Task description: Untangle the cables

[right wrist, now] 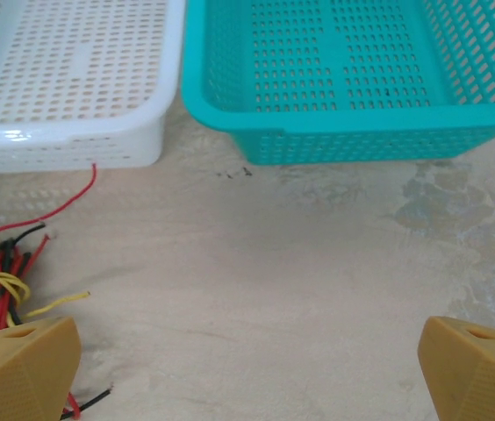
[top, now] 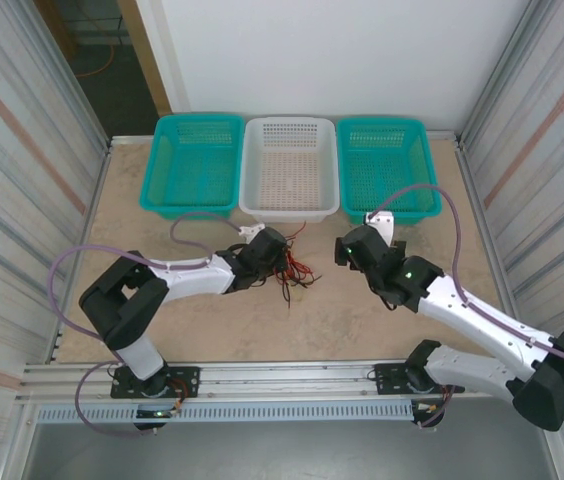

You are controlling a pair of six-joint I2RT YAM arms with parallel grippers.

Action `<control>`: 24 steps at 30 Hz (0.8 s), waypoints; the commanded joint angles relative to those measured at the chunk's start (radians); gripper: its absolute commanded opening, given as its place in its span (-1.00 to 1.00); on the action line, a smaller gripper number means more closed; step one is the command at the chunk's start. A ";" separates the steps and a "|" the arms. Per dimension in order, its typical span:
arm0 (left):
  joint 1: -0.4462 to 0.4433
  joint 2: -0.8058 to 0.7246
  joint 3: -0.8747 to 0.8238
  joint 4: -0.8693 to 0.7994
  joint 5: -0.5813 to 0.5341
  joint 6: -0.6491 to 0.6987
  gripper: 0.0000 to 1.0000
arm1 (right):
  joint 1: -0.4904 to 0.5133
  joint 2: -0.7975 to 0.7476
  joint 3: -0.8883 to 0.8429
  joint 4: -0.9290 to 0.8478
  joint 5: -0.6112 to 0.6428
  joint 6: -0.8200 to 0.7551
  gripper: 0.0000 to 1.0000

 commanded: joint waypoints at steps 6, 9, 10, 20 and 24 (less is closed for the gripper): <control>0.007 -0.135 -0.120 0.264 0.113 0.058 -1.00 | -0.186 -0.079 0.075 0.042 -0.542 -0.124 0.84; -0.001 -0.219 -0.149 0.306 0.120 0.076 -1.00 | -0.232 -0.097 0.092 0.063 -0.745 -0.138 0.89; -0.001 -0.243 -0.156 0.319 0.130 0.086 -1.00 | -0.233 -0.096 0.099 0.065 -0.789 -0.144 0.90; -0.023 -0.473 -0.215 0.366 0.169 0.179 -1.00 | -0.111 -0.030 0.170 0.079 -0.861 -0.172 0.88; -0.023 -0.538 -0.244 0.382 0.170 0.178 -1.00 | -0.076 0.031 0.182 0.114 -0.898 -0.169 0.92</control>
